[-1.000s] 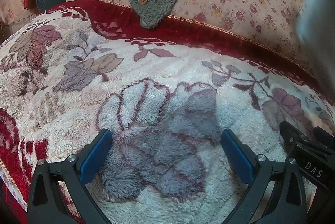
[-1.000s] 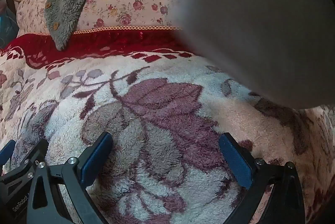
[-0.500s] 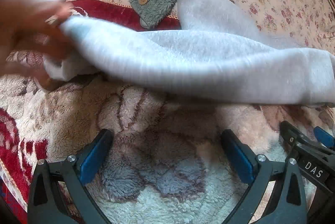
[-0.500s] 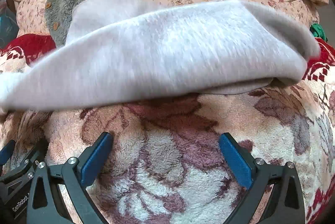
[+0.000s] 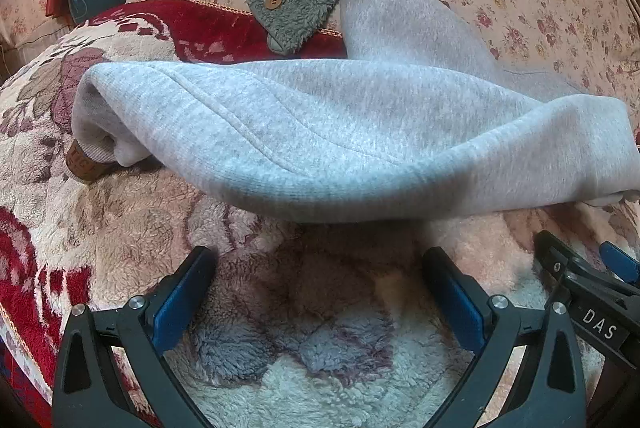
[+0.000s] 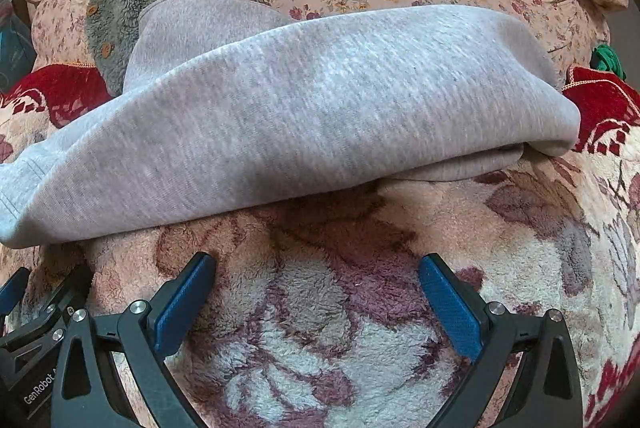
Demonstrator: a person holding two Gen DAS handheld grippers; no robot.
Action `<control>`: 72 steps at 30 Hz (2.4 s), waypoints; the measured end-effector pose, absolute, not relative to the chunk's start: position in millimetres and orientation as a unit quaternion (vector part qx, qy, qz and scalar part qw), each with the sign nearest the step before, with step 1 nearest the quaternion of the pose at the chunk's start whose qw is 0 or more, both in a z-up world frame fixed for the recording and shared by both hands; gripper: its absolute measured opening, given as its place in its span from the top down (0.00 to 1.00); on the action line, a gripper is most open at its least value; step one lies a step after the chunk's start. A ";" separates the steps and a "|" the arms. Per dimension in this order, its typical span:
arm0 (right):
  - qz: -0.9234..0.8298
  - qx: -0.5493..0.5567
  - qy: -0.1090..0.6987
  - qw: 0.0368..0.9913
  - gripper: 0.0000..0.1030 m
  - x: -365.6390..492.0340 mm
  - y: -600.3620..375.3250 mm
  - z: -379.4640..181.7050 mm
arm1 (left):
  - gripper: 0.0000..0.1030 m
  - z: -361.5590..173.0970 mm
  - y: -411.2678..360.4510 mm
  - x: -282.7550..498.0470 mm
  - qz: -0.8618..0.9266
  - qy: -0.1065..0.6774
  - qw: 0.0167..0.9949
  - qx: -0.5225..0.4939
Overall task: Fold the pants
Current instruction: 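Drop the grey sweatpants onto the floral blanket in front of both tools, then move the right tool toward the sweatpants leg cuff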
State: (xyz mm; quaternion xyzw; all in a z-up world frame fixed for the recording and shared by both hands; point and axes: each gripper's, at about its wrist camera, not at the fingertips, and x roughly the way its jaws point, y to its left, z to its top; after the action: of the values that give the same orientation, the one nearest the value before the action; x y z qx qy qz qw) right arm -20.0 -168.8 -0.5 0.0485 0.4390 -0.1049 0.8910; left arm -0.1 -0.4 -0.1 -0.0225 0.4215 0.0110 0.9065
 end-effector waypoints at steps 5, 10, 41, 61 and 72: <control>-0.105 0.048 0.439 0.891 0.00 -20.0 -168.8 -0.5 | 0.00 -0.1 -0.4 -0.1 0.011 0.421 0.906 -0.022; -0.105 0.048 0.439 0.891 0.00 -20.6 -168.3 -1.1 | 0.00 -0.1 -0.4 -0.1 0.012 0.422 0.906 -0.021; 0.107 0.144 0.457 0.871 0.00 -53.9 -301.9 48.4 | 0.00 56.2 18.8 -36.1 0.031 0.408 0.909 -0.076; 0.092 0.118 0.415 0.897 0.00 -55.9 -339.7 86.6 | 0.00 79.1 61.2 -28.2 0.094 0.400 0.907 -0.091; 0.036 0.179 0.437 0.881 0.00 -8.5 -421.0 99.0 | 0.00 68.0 60.7 -12.1 0.100 0.405 0.904 -0.092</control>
State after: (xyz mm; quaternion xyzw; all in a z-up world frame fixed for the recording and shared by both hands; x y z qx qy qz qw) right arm -8.5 -421.0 99.0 0.1790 0.4369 0.0356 0.8808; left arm -12.1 60.7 68.0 -0.0925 0.4053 0.0998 0.9040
